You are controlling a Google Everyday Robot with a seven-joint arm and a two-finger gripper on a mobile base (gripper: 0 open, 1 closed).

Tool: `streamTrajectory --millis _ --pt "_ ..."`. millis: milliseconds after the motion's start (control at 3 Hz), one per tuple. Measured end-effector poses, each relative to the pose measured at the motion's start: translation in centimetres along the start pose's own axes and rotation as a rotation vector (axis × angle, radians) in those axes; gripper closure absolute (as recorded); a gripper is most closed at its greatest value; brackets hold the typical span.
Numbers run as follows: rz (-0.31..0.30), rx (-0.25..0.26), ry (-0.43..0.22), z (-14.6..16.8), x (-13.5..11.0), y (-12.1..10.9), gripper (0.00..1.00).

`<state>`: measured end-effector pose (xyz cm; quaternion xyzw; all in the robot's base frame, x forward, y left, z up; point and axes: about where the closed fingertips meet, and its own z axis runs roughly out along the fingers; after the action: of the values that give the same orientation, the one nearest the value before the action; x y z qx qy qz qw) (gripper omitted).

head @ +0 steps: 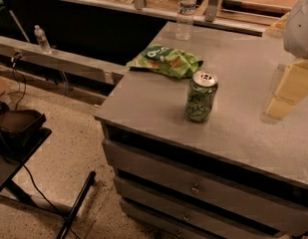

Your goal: Pick green can

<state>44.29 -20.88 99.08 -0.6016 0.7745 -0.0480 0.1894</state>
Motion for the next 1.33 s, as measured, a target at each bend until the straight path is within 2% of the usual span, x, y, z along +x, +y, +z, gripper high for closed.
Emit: streamTrajectory --millis 333,1000,1333 --pt "-0.006 -0.013 -0.065 1.9 -2.1 -1.1 0.0" --pt "-0.062 -0.129 -0.188 7.8 -8.8 -1.3 0.0" --pt "-0.059 -0.125 -0.185 8.0 -8.7 -1.5 0.0"
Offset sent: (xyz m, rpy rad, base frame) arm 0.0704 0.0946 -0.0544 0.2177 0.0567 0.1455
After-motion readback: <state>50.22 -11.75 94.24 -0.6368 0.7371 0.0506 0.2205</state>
